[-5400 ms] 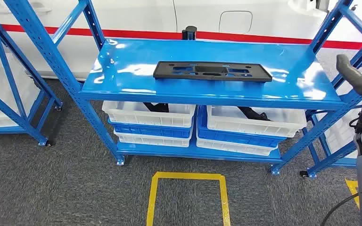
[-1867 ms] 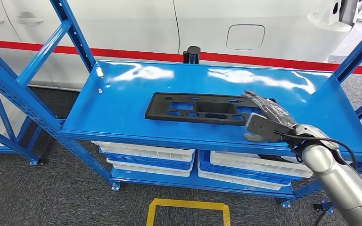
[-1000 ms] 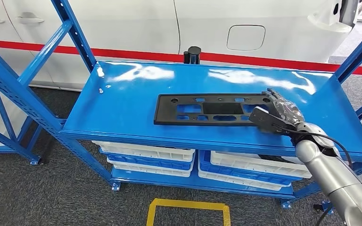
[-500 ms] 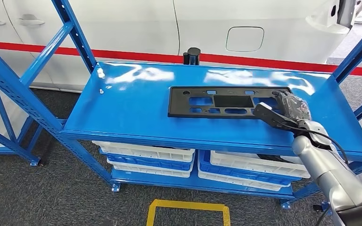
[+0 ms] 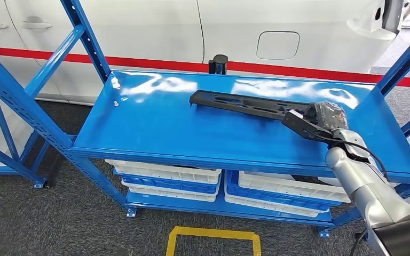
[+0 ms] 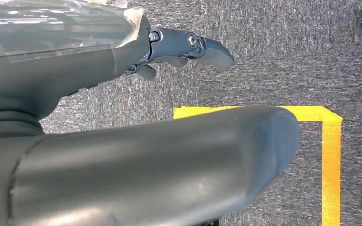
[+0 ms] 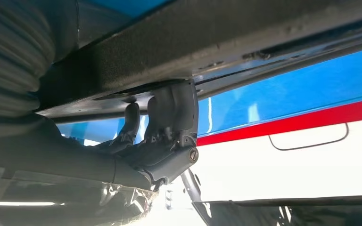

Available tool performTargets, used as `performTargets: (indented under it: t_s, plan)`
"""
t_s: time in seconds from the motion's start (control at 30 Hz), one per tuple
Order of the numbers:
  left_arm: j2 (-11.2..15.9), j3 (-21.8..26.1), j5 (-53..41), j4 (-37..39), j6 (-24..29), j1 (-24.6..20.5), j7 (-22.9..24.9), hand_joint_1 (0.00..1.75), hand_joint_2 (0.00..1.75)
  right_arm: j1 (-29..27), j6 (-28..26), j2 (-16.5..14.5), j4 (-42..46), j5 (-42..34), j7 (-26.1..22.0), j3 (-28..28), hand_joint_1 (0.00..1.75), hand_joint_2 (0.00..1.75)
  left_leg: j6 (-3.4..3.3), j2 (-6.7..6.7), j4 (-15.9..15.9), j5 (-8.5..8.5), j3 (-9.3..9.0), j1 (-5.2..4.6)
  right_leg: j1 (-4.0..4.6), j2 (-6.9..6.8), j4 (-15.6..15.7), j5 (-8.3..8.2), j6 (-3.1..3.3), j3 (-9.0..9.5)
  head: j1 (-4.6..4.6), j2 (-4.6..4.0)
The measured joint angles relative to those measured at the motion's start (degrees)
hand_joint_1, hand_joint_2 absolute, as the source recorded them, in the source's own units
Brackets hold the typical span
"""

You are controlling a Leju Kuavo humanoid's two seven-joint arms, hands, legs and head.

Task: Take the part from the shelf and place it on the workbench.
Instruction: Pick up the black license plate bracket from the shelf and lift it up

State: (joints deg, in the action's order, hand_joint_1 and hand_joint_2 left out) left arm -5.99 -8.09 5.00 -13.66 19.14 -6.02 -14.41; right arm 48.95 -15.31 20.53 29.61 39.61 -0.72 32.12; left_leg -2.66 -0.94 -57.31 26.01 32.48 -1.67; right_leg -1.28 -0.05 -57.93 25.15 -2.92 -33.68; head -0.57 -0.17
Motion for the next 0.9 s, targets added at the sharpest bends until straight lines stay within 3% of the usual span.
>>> performTargets:
  t_s: [0.43, 0.6, 0.77, 0.9]
  plan:
    - [-0.1, -0.5, 0.5, 0.0, 0.1, 0.0, -0.2, 0.0, 0.0, -0.3, -1.9, -0.5, -0.3, -0.3, -2.3, -1.4, 1.75, 1.75, -0.04, 0.01, 0.0, 0.03, 0.01, 0.0, 0.0, 0.01, 0.0, 0.0, 0.0, 0.0, -0.01, 0.02]
    - [-0.1, -0.5, 1.5, 0.0, 0.7, 0.1, -0.9, 0.0, 0.0, -1.9, -4.9, -0.5, 1.5, -3.5, -6.7, -3.7, 1.75, 1.75, -0.04, 0.03, 0.0, 0.03, 0.02, 0.0, 0.0, 0.01, 0.0, 0.0, 0.0, 0.0, 0.0, 0.01]
    - [-0.1, -0.7, 2.6, 0.0, 1.9, 0.5, -2.4, 0.0, 0.0, -8.1, -8.0, 0.2, 14.9, -12.0, -12.5, -8.9, 1.75, 1.75, -0.04, 0.01, 0.0, 0.03, 0.19, 0.0, 0.0, 0.01, 0.0, -0.01, -0.01, -0.17, -0.02, 0.02]
    - [0.0, -1.0, 3.1, 0.1, 2.6, 0.9, -2.9, 0.0, 0.0, -12.0, -9.5, 1.4, 28.9, -14.5, -12.9, -12.6, 1.75, 1.75, -0.04, -0.14, 0.0, 0.02, 0.35, 0.0, 0.0, -0.08, 0.0, 0.01, 0.0, -0.32, -0.01, 0.01]
